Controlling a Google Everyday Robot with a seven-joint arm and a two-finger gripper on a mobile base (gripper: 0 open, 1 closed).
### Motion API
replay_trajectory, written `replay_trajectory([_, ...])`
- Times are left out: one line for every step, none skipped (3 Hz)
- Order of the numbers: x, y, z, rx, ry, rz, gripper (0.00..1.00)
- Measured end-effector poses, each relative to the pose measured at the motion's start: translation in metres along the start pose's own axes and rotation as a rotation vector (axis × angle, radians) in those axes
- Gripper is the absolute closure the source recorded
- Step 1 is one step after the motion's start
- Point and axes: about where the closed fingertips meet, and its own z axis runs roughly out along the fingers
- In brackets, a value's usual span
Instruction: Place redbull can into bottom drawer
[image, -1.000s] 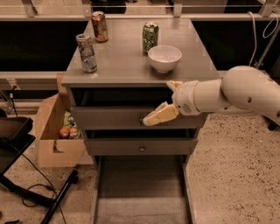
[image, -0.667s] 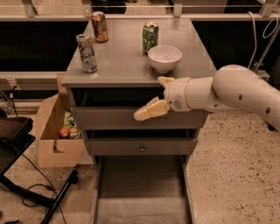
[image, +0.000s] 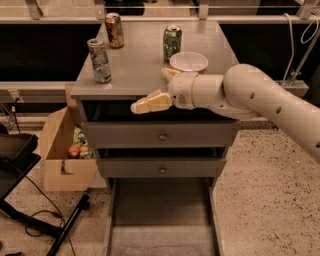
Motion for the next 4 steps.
replay_trajectory([-0.022, -0.017, 0.030, 0.000, -0.061, -0.025, 0.00])
replay_trajectory([-0.036, -0.040, 0.065, 0.032, -0.092, -0.045, 0.00])
replay_trajectory([-0.042, -0.060, 0.100, 0.067, -0.106, -0.032, 0.00])
replay_trajectory([-0.045, -0.072, 0.130, 0.093, -0.123, 0.036, 0.00])
